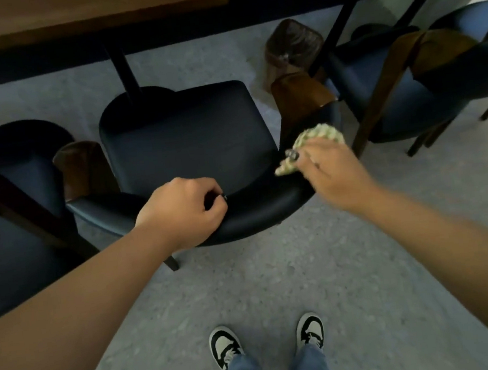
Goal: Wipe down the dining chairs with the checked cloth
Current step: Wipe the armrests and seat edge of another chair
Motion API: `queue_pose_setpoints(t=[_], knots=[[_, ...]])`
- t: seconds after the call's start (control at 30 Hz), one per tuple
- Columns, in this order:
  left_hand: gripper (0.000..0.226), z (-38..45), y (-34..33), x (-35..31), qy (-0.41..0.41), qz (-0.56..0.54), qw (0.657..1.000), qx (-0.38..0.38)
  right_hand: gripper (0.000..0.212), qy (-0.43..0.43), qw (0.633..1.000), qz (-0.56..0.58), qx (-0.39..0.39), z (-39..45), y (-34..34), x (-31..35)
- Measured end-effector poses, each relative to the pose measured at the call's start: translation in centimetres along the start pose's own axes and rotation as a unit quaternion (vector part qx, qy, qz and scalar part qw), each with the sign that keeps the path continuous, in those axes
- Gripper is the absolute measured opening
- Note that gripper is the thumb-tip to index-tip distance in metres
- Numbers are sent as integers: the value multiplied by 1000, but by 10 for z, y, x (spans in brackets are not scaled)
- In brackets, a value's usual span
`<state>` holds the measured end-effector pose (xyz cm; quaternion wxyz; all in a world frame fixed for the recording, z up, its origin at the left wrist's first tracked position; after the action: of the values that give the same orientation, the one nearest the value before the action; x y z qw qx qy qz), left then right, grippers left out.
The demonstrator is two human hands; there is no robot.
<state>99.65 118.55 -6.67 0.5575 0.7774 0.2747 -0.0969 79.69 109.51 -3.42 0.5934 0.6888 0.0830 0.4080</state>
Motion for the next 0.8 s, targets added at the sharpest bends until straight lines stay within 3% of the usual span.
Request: queue_pose_setpoints(t=[0.1, 0.23, 0.33, 0.43, 0.47, 0.57, 0.7, 0.8], knots=[[20, -5, 9, -1, -12, -28, 996, -78, 41, 54, 998, 17, 17, -3, -1, 33], [20, -11, 16, -1, -32, -60, 989, -130, 36, -1, 995, -104, -1, 33, 27, 1], [19, -18, 21, 0, -40, -80, 980, -177, 39, -40, 985, -160, 41, 22, 14, -8], [19, -21, 25, 0, -48, -92, 972, -213, 33, 1, 980, -184, 71, 6, -23, 34], [21, -23, 28, 1, -51, -97, 969, -224, 34, 24, 980, -192, 43, 0, -31, 57], [27, -30, 41, 29, -26, -68, 966, -247, 44, -13, 990, -128, -59, -9, -38, 107], [36, -39, 66, 125, 82, -22, 969, -233, 43, -59, 994, 84, -38, 24, -67, 146], [39, -46, 76, 159, 108, -80, 978, -158, 41, -11, 998, 63, 5, 77, -106, 199]])
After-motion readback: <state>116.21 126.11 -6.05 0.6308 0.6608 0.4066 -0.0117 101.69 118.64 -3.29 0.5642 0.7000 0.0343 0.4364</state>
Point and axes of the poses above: each hand's wrist, its own z-axis towards the middle knuckle, its own y-axis out of the back of the hand, x = y × z, the point moved 7 cm from there along z, towards the middle knuckle, and after that the axes turned 9 degrees about y, right-handed, at the moved point
